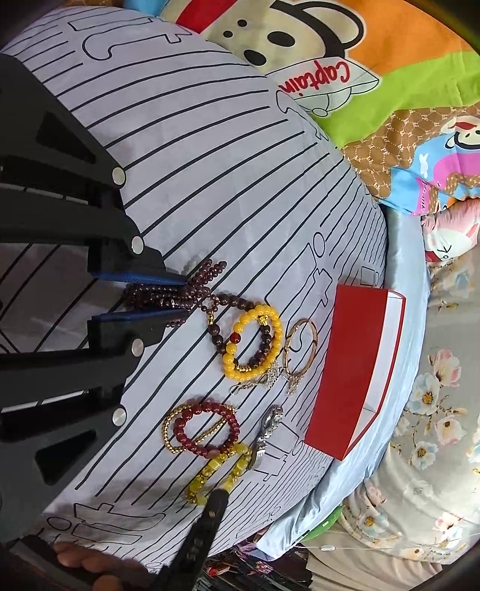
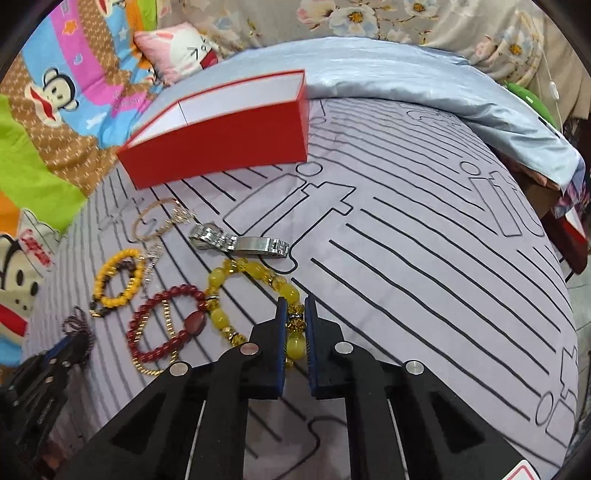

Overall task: Organize jewelry
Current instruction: 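Carry both bracelets into the red box and open both tools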

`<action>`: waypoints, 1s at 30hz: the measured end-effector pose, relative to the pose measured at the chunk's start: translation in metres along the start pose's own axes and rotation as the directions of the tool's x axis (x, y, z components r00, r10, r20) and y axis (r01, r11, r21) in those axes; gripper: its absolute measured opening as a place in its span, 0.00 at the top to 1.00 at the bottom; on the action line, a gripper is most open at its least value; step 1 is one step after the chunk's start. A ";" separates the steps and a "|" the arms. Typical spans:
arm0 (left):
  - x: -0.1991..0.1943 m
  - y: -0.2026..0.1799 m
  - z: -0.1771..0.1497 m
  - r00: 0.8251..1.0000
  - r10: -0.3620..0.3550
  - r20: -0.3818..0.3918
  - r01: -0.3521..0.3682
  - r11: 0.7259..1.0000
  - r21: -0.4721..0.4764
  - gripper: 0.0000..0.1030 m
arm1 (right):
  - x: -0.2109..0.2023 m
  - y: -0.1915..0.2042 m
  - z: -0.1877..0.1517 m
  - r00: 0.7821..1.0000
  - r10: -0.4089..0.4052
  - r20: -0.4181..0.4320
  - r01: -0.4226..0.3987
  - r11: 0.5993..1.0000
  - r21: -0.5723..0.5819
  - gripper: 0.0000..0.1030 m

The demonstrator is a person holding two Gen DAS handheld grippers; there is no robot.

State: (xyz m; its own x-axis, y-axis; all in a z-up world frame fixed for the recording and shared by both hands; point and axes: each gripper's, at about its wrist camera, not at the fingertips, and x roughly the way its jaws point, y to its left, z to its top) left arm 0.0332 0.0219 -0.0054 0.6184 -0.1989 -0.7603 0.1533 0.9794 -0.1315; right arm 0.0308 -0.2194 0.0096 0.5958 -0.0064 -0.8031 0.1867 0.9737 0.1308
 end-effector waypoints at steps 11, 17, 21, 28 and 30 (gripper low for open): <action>-0.037 -0.010 0.041 0.998 -0.048 0.041 0.047 0.999 0.022 0.90 | -0.059 -0.001 0.038 0.995 0.059 0.077 -0.059 0.998 0.006 0.92; -0.039 -0.013 0.096 0.996 -0.042 0.084 0.039 0.998 0.040 0.90 | -0.074 0.006 0.089 0.985 0.091 0.147 -0.090 0.996 -0.018 0.92; -0.032 -0.022 0.147 0.991 -0.046 0.129 0.036 0.997 0.074 0.90 | -0.072 0.011 0.133 0.975 0.131 0.178 -0.127 0.991 -0.032 0.92; 0.008 -0.032 0.223 0.984 -0.080 0.158 0.069 0.995 0.074 0.90 | -0.036 0.036 0.223 0.970 0.133 0.206 -0.117 0.989 -0.092 0.92; 0.028 -0.036 0.244 0.985 -0.078 0.154 0.067 0.995 0.079 0.90 | -0.020 0.038 0.235 0.972 0.133 0.194 -0.116 0.989 -0.092 0.92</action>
State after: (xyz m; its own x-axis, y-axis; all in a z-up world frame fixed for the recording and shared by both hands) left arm 0.2329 -0.0275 0.1327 0.7155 -0.2780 -0.6410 0.2547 0.9581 -0.1312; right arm 0.2099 -0.2357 0.1671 0.7554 0.0786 -0.6505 0.0431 0.9847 0.1690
